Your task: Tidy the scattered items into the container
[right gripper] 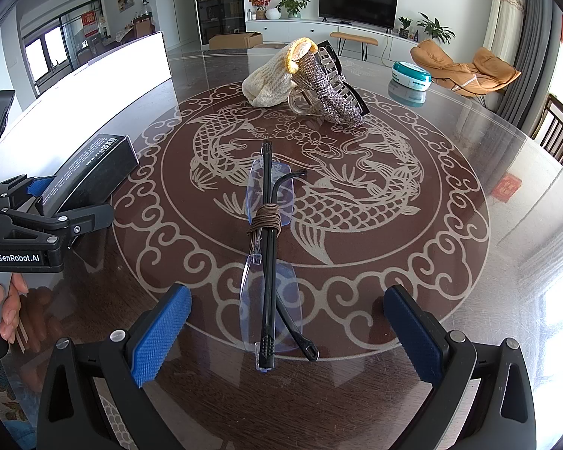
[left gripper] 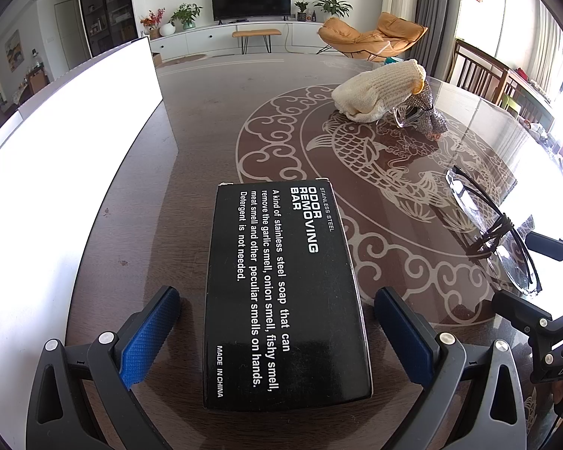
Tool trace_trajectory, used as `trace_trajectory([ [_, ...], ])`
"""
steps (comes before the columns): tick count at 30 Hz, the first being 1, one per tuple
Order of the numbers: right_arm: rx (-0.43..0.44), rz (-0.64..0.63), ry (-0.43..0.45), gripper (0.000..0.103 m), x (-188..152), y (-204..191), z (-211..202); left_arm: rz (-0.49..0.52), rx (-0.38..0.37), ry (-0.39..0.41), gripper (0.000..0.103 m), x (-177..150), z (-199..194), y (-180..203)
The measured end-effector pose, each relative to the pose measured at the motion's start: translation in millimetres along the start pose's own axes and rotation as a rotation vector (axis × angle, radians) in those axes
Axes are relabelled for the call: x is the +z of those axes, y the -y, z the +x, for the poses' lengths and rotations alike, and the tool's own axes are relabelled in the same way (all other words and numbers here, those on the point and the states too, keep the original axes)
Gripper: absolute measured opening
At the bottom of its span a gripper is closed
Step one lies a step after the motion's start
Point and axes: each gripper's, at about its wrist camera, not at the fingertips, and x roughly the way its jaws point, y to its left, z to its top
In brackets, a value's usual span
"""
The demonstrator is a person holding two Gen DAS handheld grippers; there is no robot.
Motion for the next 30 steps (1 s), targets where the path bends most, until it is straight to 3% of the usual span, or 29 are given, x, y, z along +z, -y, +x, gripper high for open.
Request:
trace_trajectory([
  [16, 0.002, 0.001, 0.000, 0.103, -0.1, 0.2, -0.5, -0.012, 0.010, -0.001, 0.103, -0.8, -2.2, -1.8],
  [18, 0.046, 0.011, 0.002, 0.103, 1.7, 3.9, -1.6, 0.000, 0.003, -0.022, 0.103, 1.5, -2.4, -2.1],
  [21, 0.132, 0.054, -0.071, 0.102, 21.0, 17.6, 0.8, 0.046, -0.037, -0.145, 0.103, 15.3, 2.5, -3.5],
  [24, 0.159, 0.070, -0.136, 0.102, 46.9, 22.6, 0.7, 0.040, -0.079, -0.164, 0.103, 24.1, 2.6, -5.1],
  [26, 0.159, 0.038, -0.187, 0.101, 59.9, 16.9, 5.0, 0.055, -0.067, -0.178, 0.103, 28.3, 5.3, -1.8],
  [27, 0.163, 0.016, -0.213, 0.096, 64.0, 12.6, 8.3, 0.063, -0.060, -0.185, 0.102, 29.8, 6.2, 0.0],
  [28, 0.165, -0.006, -0.240, 0.088, 67.0, 7.8, 12.2, 0.067, -0.061, -0.191, 0.092, 30.9, 7.0, 1.5],
  [29, 0.157, -0.028, -0.273, 0.081, 68.6, 3.3, 17.2, 0.075, -0.051, -0.192, 0.089, 32.0, 6.6, 3.0],
  [30, 0.144, -0.046, -0.308, 0.064, 68.9, -0.7, 22.2, 0.083, -0.045, -0.187, 0.075, 33.4, 5.1, 4.2],
])
